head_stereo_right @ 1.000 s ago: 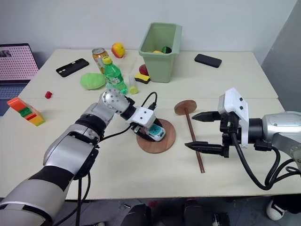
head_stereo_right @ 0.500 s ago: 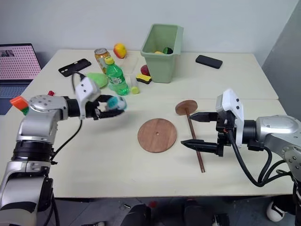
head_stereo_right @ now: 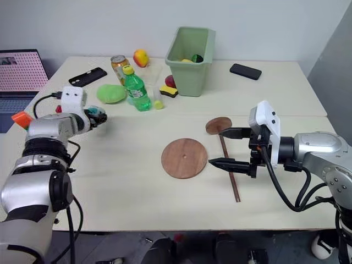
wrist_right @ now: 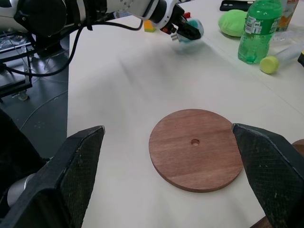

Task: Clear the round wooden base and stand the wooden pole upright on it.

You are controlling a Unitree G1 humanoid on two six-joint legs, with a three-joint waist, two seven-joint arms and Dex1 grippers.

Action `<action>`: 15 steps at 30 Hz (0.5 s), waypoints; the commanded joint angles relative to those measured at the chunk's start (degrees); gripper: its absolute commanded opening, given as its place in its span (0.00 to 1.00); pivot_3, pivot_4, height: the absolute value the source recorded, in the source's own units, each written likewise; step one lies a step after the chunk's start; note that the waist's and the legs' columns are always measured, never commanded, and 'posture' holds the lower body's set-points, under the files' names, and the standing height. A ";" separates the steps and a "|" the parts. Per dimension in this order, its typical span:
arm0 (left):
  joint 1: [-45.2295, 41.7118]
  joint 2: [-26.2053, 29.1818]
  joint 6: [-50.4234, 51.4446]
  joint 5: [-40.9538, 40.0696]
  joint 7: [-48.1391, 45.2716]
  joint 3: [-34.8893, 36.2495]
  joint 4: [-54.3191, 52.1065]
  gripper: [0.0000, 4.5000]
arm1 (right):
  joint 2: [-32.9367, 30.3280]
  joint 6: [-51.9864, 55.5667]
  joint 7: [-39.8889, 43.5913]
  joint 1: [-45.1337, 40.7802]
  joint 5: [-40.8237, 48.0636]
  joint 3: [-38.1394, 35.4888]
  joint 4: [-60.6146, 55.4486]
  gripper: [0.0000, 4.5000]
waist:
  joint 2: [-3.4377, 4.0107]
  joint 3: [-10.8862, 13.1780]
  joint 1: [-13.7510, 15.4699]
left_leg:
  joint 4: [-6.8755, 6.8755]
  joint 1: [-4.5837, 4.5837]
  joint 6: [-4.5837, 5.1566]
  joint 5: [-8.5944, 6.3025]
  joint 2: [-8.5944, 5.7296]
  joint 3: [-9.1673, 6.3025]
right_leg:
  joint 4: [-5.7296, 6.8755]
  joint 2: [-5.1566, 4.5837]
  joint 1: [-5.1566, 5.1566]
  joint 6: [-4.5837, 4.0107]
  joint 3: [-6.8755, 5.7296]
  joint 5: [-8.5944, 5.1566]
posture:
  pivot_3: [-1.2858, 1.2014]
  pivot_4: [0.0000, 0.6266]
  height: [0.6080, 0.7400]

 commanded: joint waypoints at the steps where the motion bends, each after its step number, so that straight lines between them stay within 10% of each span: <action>1: -2.18 0.34 -3.32 -0.79 1.99 1.45 3.01 0.97 | 0.11 -0.60 -0.76 -0.73 0.77 -1.62 -1.62 1.00 | 0.00 0.00 -0.05 | 0.00 0.00 0.00 0.00 0.00 0.01 | 0.00 0.00 0.00 0.00 0.01 0.00 | 0.52 0.24 1.00; 15: -0.76 11.91 2.65 5.00 -13.71 -8.22 -12.88 0.99 | -0.30 0.59 -2.56 1.21 3.23 -3.81 -2.32 1.00 | -0.01 0.00 -0.58 | -0.07 -0.02 -0.01 0.01 0.02 0.00 | 0.03 0.04 -0.07 0.00 0.01 0.00 | 0.52 0.24 1.00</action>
